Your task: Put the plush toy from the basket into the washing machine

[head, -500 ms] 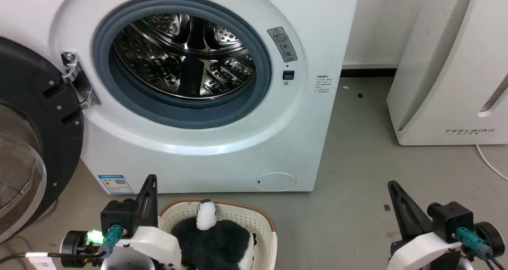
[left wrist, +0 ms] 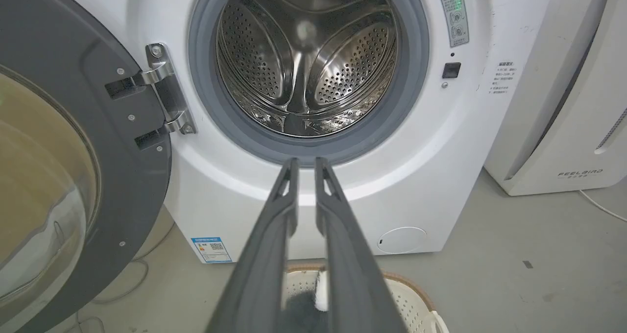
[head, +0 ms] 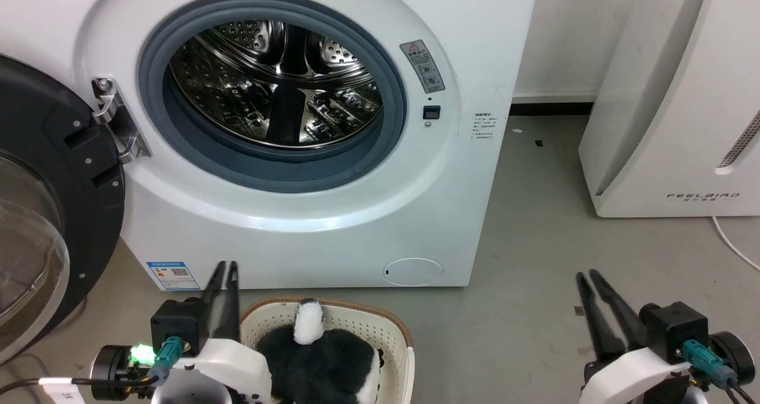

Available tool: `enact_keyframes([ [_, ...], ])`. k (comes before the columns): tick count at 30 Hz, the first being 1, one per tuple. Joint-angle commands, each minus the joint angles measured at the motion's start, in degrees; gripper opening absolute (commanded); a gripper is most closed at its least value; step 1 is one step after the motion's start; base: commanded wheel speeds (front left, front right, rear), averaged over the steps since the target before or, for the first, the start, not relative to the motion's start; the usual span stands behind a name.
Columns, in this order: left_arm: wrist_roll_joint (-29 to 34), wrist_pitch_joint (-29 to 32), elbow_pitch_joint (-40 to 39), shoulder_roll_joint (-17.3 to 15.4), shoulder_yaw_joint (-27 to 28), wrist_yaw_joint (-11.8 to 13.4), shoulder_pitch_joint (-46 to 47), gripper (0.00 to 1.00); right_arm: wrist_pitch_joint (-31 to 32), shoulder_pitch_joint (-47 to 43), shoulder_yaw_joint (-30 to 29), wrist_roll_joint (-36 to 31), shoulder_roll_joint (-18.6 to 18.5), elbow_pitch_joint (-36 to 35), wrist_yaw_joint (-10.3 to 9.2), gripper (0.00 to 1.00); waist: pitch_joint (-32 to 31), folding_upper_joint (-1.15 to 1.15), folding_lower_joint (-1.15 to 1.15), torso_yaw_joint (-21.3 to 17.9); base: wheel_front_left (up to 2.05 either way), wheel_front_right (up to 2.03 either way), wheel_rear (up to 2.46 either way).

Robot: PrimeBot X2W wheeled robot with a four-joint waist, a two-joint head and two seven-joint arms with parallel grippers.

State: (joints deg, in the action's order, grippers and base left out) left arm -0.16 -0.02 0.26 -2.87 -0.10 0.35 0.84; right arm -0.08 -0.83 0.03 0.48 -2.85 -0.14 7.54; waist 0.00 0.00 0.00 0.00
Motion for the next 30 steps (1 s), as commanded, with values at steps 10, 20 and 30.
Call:
enact_keyframes([
  [10,-0.6,-0.9,0.1,0.0,-0.5,0.2,-0.2,1.0,-0.9,-0.2,-0.6,1.0,0.0,0.0,0.0,1.0,0.2,0.0,0.0,-0.1,0.0,0.0,0.0],
  [20,-1.3,-2.0,0.7,0.0,-1.1,0.3,-0.3,1.0,-2.0,-0.4,-1.0,1.6,0.0,-0.1,-0.01,1.0,0.6,0.0,0.0,-0.3,0.0,0.0,0.0],
  [30,-2.3,-3.2,2.9,0.0,-2.0,0.1,0.2,1.0,-3.2,-0.2,-1.7,2.4,0.0,-0.6,-0.01,1.0,2.1,0.0,0.0,-0.7,0.0,0.0,0.0],
])
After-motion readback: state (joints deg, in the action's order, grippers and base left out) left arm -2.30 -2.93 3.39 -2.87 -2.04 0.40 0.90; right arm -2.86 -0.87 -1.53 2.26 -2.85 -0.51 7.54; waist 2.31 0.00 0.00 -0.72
